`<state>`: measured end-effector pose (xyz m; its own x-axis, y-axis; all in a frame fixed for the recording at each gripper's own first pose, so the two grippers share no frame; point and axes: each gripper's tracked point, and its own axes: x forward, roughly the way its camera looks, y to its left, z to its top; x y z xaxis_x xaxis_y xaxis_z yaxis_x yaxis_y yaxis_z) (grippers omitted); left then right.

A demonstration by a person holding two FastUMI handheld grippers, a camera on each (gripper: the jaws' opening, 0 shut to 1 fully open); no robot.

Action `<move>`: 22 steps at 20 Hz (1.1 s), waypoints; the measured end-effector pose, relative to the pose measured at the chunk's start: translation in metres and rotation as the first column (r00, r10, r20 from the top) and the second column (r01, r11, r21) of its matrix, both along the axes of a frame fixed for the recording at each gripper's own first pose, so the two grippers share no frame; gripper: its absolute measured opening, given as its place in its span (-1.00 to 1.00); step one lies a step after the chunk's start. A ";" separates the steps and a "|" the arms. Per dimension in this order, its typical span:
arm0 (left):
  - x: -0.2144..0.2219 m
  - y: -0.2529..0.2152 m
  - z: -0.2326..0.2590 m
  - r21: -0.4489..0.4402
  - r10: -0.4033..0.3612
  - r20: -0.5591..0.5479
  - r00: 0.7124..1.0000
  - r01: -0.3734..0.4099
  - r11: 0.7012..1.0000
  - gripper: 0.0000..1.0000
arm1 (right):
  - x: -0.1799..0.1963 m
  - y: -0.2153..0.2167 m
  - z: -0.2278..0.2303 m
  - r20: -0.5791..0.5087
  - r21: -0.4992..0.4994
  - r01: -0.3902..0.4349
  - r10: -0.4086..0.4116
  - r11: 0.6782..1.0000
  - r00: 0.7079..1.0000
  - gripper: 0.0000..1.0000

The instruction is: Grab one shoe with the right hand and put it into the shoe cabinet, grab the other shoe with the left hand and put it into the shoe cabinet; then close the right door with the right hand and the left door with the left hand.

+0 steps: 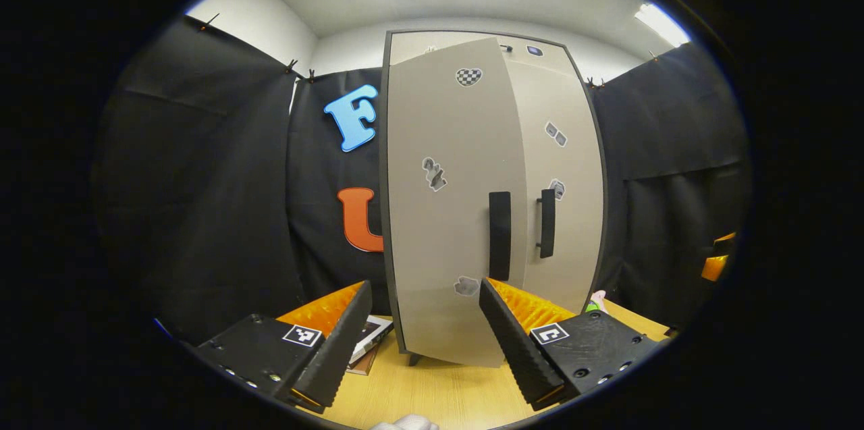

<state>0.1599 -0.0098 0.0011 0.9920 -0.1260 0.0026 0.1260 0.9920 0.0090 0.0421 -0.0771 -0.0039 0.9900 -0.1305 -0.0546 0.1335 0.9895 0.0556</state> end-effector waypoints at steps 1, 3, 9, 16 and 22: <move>-0.007 0.001 0.002 -0.004 -0.006 0.003 1.000 0.006 1.000 0.93 | 0.000 0.005 0.003 0.005 0.000 -0.001 0.001 1.000 1.000 0.99; -0.021 0.005 0.005 -0.009 -0.012 0.008 1.000 0.012 1.000 0.92 | -0.002 0.012 0.006 0.015 -0.003 0.001 -0.001 1.000 1.000 0.98; -0.063 0.011 -0.009 -0.021 -0.028 -0.016 0.999 0.027 0.999 0.93 | -0.011 0.020 0.011 0.036 -0.002 0.026 -0.026 1.000 0.999 0.99; -0.100 0.026 -0.031 -0.021 -0.002 -0.059 0.998 0.001 1.000 0.93 | -0.020 0.018 0.002 0.035 0.008 0.058 -0.059 0.998 0.998 0.97; -0.118 0.036 -0.039 -0.029 0.019 -0.067 0.998 -0.021 0.999 0.93 | -0.028 0.025 -0.008 0.018 -0.002 0.060 -0.060 0.998 0.998 0.97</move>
